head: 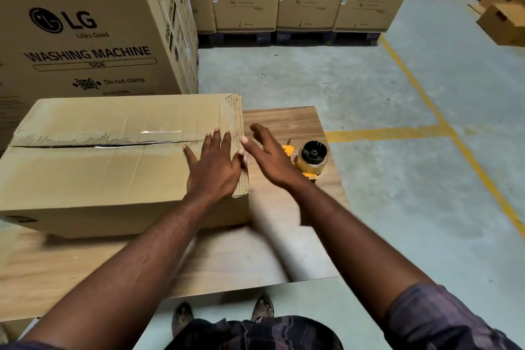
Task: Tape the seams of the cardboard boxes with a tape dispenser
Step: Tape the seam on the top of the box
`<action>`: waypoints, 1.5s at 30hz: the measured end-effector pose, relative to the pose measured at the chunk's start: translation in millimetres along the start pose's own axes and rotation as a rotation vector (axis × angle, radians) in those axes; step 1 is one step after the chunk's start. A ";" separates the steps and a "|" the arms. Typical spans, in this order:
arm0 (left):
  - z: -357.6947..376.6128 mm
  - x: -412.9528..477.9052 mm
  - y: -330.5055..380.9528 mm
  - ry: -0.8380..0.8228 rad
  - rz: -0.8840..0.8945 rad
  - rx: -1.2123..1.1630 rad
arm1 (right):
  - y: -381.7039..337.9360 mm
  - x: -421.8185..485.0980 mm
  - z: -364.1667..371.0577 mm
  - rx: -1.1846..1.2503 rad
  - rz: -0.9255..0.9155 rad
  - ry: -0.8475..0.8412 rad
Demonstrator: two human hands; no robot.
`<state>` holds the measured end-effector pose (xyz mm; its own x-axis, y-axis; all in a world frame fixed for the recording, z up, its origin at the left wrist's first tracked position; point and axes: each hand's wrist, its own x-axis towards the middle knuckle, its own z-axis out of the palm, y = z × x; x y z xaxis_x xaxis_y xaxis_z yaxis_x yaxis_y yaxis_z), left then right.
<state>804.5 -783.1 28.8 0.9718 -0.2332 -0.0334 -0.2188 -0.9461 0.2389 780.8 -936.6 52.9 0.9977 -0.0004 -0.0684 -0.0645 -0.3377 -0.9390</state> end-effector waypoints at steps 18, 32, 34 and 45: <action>-4.1 0.2 3.0 -0.033 0.011 -0.046 | -2.5 18.8 44.6 -0.077 0.287 0.123; -25.3 11.5 5.8 -0.314 0.266 -0.413 | 13.2 26.7 17.3 -0.323 0.351 0.331; -29.4 12.8 -5.5 -0.235 0.292 -0.405 | 6.0 23.8 24.1 -0.505 0.316 0.409; -31.0 -1.9 -139.0 -0.156 0.342 -0.078 | -13.6 19.5 95.2 -0.879 0.057 0.089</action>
<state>835.8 -644.1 25.7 0.8175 -0.5696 -0.0849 -0.5151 -0.7891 0.3345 798.9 -842.4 32.3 0.9939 -0.1000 -0.0459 -0.1096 -0.9363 -0.3337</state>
